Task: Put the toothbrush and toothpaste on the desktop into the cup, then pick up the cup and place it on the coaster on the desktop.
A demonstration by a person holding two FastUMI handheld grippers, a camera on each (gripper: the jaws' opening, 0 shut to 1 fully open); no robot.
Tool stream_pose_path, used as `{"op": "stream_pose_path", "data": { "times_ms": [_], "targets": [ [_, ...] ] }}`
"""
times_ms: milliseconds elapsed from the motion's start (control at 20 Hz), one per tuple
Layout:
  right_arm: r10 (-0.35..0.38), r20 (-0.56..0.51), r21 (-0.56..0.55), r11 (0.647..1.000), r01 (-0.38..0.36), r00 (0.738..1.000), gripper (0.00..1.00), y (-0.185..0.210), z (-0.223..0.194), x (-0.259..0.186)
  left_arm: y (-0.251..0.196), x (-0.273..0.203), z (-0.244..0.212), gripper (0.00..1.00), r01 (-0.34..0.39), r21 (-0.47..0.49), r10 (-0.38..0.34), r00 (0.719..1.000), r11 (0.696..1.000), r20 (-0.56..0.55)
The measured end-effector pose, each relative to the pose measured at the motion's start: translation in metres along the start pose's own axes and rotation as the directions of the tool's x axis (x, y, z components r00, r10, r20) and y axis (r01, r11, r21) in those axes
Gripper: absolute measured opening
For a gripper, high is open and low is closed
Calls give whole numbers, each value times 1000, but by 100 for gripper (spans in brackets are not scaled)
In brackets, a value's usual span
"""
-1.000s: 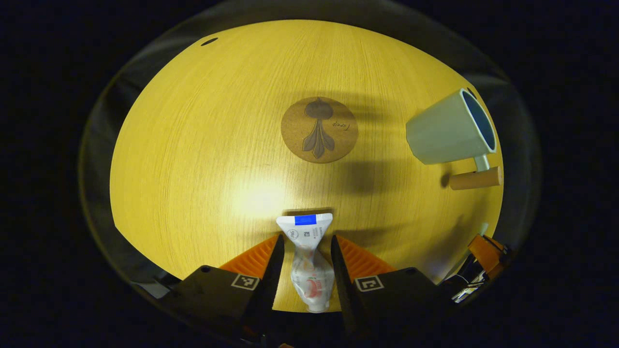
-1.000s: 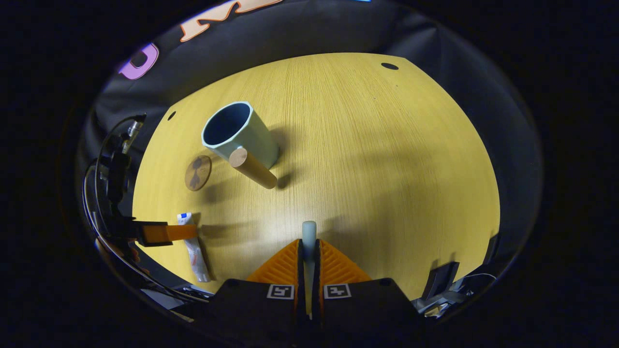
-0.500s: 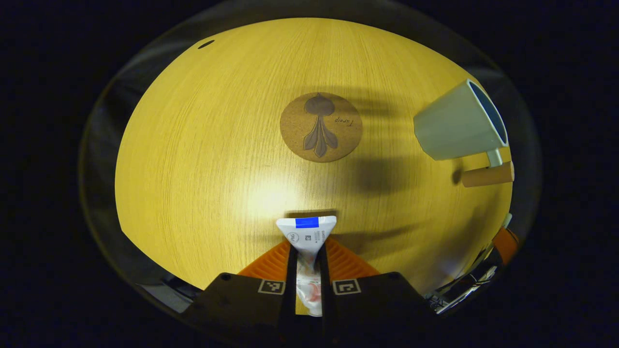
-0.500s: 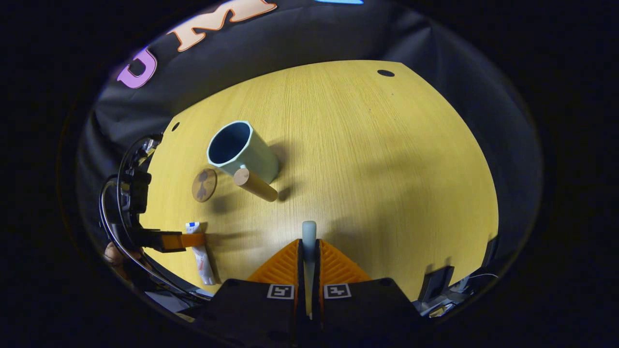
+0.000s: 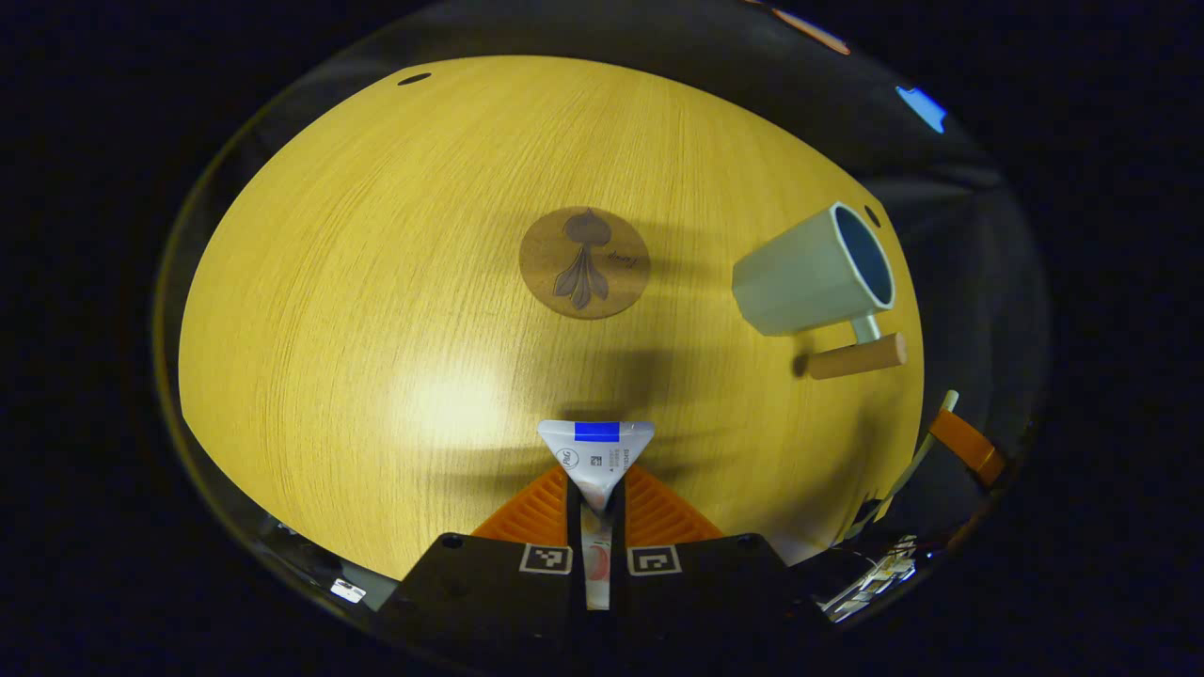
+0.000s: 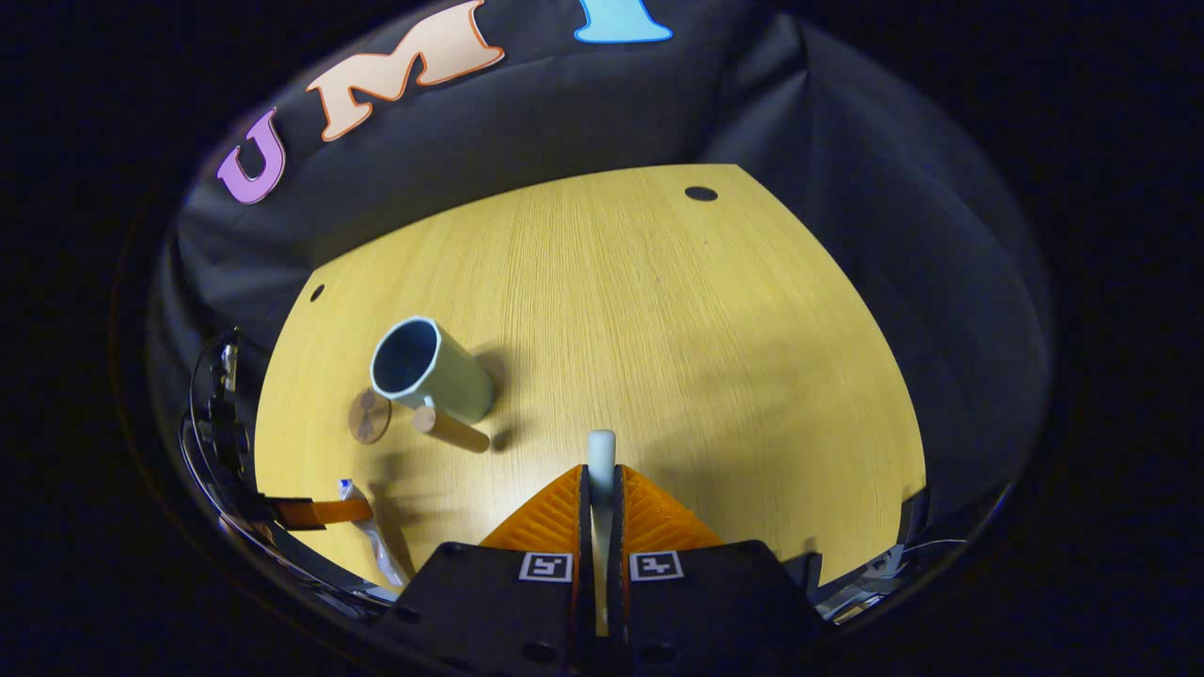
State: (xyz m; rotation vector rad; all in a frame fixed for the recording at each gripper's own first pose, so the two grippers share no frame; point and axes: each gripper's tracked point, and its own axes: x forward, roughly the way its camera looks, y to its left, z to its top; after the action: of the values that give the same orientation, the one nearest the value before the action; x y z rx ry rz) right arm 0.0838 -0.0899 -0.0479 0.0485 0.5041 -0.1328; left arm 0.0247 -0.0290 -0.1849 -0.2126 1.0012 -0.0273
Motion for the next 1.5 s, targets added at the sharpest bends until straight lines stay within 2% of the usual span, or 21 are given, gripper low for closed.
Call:
{"op": "stream_pose_path", "data": {
  "times_ms": [150, 250, 400, 550, 650, 800, 850, 1000, 1050, 1100, 1300, 1400, 1500],
  "targets": [
    [36, 98, -6, 999, -35, 995, 8, 10, 41, -8, -8, -15, 15, 7, 29, 12, -30, 996, 999, 88],
    [84, 167, -6, 996, -85, 982, 8, 26, 71, -13, -17, -33, 27, 7, 64, 8, -64, 986, 998, 151],
    [132, 245, -69, 990, -119, 961, 8, 49, 107, -19, -30, -62, 41, 7, 92, 22, -94, 968, 996, 231],
    [226, 311, -117, 973, -199, 923, 8, 87, 138, -30, -37, -88, 62, 6, 87, 55, -100, 945, 995, 313],
    [300, 372, -165, 953, -255, 878, 7, 117, 156, -38, -39, -107, 81, 7, 76, 58, -93, 915, 995, 393],
    [406, 448, -246, 913, -327, 797, 8, 153, 175, -39, -42, -134, 110, 5, 59, 78, -92, 840, 995, 534],
    [432, 483, -278, 901, -334, 762, 7, 164, 181, -41, -44, -141, 119, 6, 62, 86, -100, 816, 994, 570],
    [497, 601, -344, 868, -359, 626, 8, 182, 193, -49, -53, -156, 141, 6, 100, 114, -151, 734, 988, 662],
    [503, 630, -342, 864, -370, 592, 7, 184, 192, -47, -57, -160, 151, 7, 114, 125, -169, 699, 986, 694],
    [500, 651, -334, 864, -376, 571, 8, 184, 189, -44, -60, -161, 162, 6, 126, 140, -189, 658, 982, 729],
    [470, 697, -322, 880, -349, 541, 8, 179, 175, -25, -73, -163, 199, 6, 132, 223, -259, 508, 966, 822],
    [453, 715, -318, 889, -330, 533, 7, 175, 163, -15, -75, -166, 209, 6, 111, 275, -295, 443, 955, 846],
    [451, 714, -310, 890, -335, 535, 7, 173, 146, -6, -80, -167, 214, 6, 93, 326, -335, 396, 941, 855]
  ]
}}
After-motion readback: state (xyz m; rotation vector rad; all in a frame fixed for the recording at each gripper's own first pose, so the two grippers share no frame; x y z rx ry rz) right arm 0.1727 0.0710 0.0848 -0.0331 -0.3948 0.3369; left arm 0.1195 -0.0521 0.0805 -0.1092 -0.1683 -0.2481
